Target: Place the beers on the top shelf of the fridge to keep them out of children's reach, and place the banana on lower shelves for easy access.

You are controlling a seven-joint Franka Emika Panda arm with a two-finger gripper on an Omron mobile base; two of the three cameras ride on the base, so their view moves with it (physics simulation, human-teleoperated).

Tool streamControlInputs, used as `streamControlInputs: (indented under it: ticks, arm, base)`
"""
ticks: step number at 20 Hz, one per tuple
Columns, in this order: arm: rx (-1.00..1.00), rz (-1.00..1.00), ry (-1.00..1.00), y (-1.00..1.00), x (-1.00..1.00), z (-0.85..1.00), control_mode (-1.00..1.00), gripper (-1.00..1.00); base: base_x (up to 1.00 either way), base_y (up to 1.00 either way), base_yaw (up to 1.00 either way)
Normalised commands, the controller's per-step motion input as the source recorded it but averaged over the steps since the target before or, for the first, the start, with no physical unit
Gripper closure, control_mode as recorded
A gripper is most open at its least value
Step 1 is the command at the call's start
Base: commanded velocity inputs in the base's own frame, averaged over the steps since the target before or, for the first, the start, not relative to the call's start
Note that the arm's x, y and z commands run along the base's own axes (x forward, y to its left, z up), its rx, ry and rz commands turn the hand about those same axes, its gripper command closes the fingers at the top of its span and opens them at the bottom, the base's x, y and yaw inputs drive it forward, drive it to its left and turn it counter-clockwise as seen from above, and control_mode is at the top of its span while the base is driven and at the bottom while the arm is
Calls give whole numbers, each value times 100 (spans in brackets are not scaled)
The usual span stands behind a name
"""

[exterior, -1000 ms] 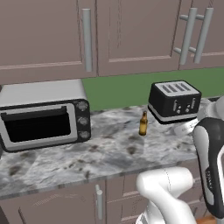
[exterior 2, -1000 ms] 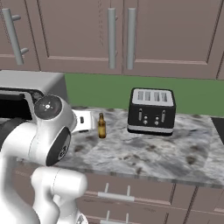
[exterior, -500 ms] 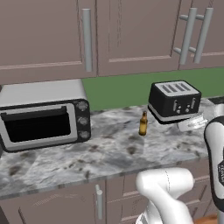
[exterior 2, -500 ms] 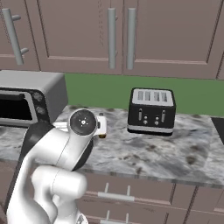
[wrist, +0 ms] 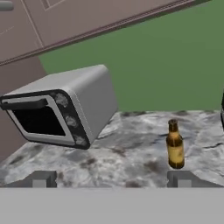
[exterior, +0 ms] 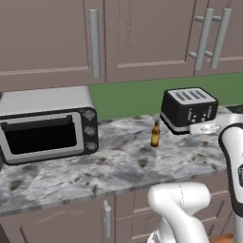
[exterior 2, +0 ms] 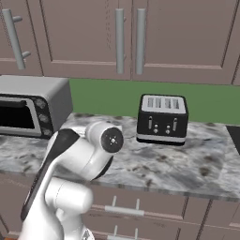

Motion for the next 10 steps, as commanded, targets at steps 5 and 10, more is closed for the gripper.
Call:
streamControlInputs:
  ticks: [5,10]
  arm:
    - [1,4,-4,0,41,-7,-100,-100]
    - [0,8,-13,0,27,-22,-100,-100]
  base:
    - [0,0,0]
    - [0,0,0]
